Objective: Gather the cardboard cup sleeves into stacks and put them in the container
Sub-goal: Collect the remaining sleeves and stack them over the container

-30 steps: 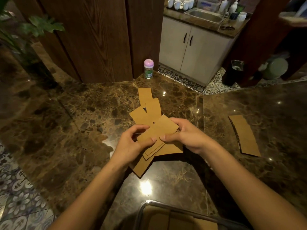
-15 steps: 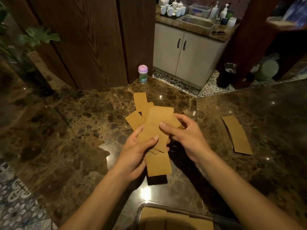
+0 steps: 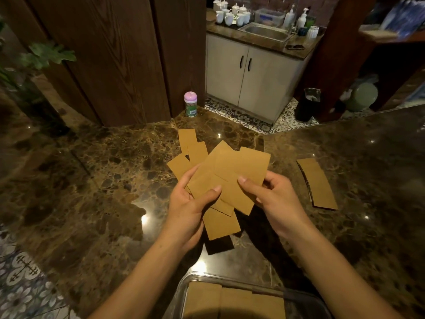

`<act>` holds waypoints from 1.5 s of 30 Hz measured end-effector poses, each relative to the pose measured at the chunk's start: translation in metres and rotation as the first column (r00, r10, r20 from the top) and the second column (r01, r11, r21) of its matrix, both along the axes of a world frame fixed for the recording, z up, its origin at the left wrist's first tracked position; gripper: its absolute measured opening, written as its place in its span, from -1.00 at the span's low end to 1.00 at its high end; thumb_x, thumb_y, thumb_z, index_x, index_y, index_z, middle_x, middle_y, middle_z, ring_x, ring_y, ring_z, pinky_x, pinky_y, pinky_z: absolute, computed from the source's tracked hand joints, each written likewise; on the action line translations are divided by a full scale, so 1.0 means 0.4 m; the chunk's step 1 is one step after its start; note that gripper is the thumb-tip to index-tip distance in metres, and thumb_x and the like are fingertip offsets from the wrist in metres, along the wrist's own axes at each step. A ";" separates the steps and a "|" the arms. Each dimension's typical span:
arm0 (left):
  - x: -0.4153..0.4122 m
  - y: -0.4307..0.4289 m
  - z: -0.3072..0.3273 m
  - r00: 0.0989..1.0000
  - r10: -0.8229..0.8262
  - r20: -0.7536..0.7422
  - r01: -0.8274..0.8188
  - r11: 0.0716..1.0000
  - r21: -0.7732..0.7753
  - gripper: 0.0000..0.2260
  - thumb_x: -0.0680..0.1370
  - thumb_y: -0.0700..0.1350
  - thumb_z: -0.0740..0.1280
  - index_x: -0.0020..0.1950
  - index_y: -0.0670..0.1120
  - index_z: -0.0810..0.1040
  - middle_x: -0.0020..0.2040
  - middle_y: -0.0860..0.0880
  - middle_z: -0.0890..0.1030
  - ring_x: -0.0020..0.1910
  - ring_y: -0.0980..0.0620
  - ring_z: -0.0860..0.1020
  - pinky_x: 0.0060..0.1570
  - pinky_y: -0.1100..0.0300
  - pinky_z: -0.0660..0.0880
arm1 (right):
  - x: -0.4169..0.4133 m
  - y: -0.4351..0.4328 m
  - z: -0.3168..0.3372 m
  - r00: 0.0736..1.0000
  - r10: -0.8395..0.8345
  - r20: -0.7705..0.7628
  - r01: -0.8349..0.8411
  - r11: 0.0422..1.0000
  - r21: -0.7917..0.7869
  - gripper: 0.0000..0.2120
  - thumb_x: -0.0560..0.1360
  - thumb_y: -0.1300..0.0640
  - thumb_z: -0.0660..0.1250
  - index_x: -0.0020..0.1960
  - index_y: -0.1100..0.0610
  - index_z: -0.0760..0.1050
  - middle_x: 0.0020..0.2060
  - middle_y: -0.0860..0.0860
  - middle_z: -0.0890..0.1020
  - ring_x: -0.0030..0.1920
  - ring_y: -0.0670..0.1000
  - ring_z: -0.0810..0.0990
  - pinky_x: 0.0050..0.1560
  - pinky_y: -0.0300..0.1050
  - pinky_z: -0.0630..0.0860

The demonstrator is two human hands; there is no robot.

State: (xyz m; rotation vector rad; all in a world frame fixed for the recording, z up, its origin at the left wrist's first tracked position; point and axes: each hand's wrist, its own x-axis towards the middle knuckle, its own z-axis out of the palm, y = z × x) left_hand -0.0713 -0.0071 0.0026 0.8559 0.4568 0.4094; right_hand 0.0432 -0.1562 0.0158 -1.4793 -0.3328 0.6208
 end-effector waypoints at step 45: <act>0.011 0.022 0.010 0.976 -0.061 -0.210 0.009 0.971 -0.238 -0.65 0.68 -0.21 0.13 0.41 -0.11 0.54 -0.15 -0.10 0.59 -0.24 -0.01 0.47 -0.34 0.19 0.38 | 0.009 -0.127 0.014 0.970 0.052 -0.239 -0.018 0.990 0.141 -0.58 0.50 0.14 0.42 0.34 0.20 0.59 0.19 0.18 0.74 0.17 0.16 0.74 0.03 0.07 0.71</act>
